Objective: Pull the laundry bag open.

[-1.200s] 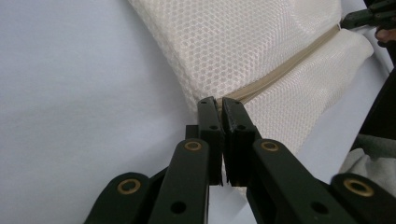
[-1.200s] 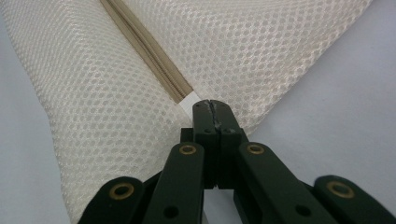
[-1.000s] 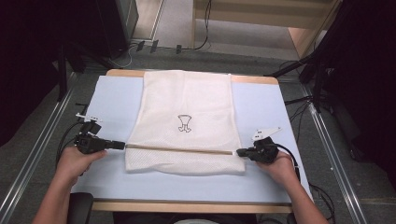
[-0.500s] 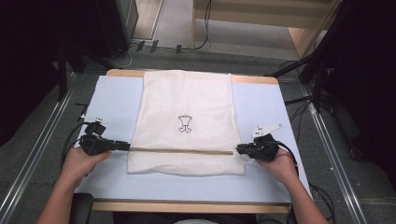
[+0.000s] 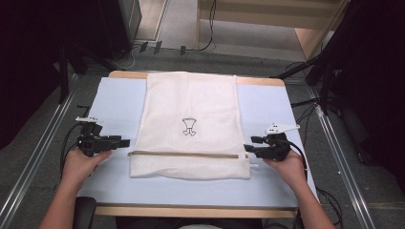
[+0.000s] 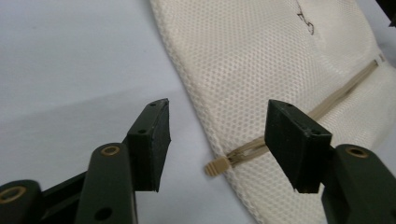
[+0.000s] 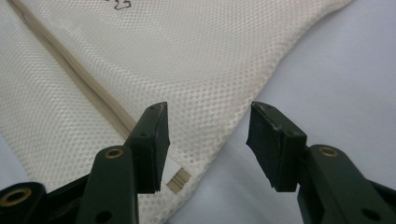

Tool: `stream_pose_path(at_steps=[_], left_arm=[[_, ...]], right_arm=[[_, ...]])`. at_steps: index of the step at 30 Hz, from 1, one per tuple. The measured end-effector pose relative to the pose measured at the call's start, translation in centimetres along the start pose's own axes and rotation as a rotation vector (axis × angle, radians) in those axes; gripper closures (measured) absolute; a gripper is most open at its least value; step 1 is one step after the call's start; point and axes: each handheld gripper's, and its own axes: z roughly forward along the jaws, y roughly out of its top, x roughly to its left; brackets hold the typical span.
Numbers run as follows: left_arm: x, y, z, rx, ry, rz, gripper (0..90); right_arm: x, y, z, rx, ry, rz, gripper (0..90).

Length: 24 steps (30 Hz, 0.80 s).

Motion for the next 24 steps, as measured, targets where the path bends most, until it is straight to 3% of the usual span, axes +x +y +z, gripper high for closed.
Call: stream_pose_path(at_steps=[9, 16, 24], left_arm=[[0.9, 0.1, -0.2, -0.058, 0.065, 0.041, 35.9], [1.3, 0.3, 0.1, -0.058, 0.106, 0.027, 34.0], [1.5, 0.7, 0.5, -0.057, 0.105, 0.020, 33.9]], right_arm=[[-1.9, -0.9, -0.7, -0.009, -0.063, 0.091, 44.8], [-2.6, -1.4, -1.0, -0.025, -0.075, 0.123, 42.7], [-3.0, -2.0, -1.4, -0.028, -0.101, 0.148, 40.3]])
